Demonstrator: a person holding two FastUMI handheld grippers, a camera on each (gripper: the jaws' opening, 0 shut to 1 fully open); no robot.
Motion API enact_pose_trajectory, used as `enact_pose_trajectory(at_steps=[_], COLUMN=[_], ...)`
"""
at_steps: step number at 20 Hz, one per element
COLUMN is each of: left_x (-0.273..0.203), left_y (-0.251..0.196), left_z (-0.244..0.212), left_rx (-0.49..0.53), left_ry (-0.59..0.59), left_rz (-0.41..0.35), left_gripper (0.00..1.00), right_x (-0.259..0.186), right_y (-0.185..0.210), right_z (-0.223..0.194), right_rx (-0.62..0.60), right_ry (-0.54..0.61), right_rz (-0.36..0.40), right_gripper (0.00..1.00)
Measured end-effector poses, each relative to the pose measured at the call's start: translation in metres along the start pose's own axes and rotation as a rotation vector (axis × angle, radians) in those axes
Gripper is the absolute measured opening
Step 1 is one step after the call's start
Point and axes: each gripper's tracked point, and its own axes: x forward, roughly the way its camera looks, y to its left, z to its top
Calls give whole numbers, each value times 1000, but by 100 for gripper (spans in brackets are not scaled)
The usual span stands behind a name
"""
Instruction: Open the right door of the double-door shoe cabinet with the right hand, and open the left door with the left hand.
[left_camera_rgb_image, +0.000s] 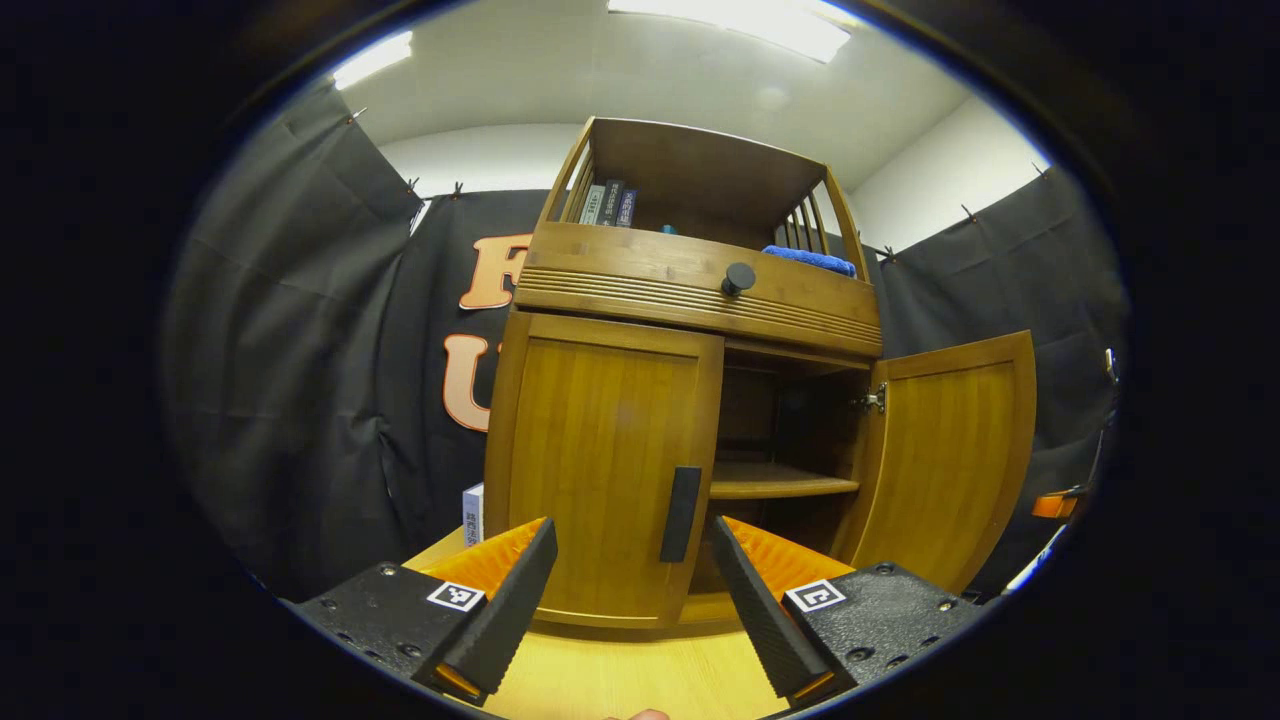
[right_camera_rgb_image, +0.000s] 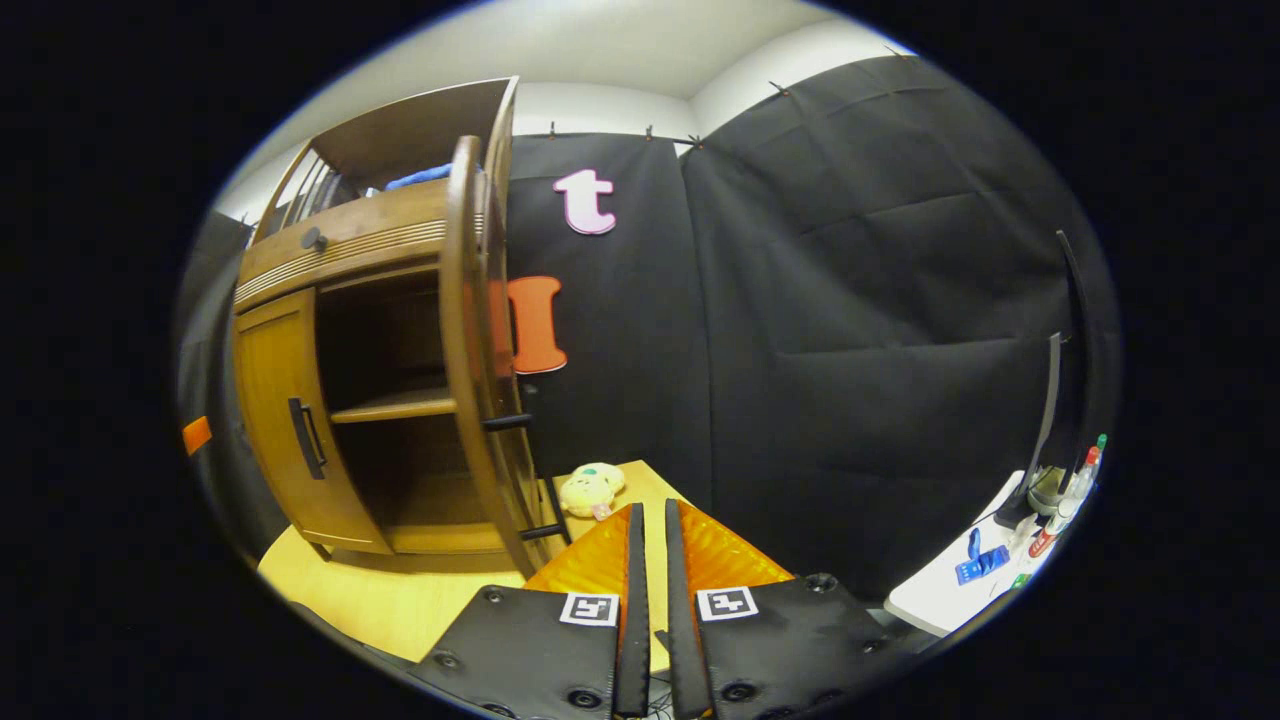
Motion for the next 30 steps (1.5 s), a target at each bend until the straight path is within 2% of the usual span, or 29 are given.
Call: enact_pose_trajectory(at_steps=[3,4,9,11,12,14,17,18,20,21,22,23,25,26,27,29,30], left_x=[13,19,49,67,75,94,119,120,134,142,149,154,165,172,179,190,195], left_y=[-4,-5,-9,-20,-26,-37,-48,-47,-48,-47,-46,-44,-39,-36,-34,-31,-30], left_z=[3,4,12,7,3,-2,-16,-21,-29,-35,-40,-45,-55,-61,-65,-73,-76], left_rx=[-12,-13,-34,-38,-39,-44,-42,-38,-23,-19,-18,-22,-31,-31,-32,-28,-25], left_ry=[-6,-9,-29,-11,2,17,32,38,47,50,55,59,73,79,83,89,90], left_rz=[-12,-15,-35,-79,-101,-135,-147,-142,-122,-114,-108,-102,-84,-67,-54,-45,-42], left_gripper=[94,91,91,94,92,94,92,91,91,95,91,94,91,94,91,91,94], right_x=[-16,-21,-31,-30,-29,-29,-29,-31,-32,-33,-34,-34,-33,-32,-31,-28,-26], right_y=[31,41,104,125,136,149,167,170,174,172,172,171,167,165,164,163,163], right_z=[17,21,31,28,26,23,15,13,10,10,10,10,8,7,5,5,4], right_rx=[-22,-26,-12,-18,-23,-23,-17,-20,-20,-12,-4,5,13,13,13,15,11], right_ry=[-23,-25,-26,-16,-11,-9,0,5,9,9,10,14,21,26,32,36,42], right_rz=[45,62,166,202,217,230,255,258,269,268,269,266,257,252,251,250,251], right_gripper=[16,16,16,16,16,16,29,22,43,54,65,76,97,97,97,98,98])
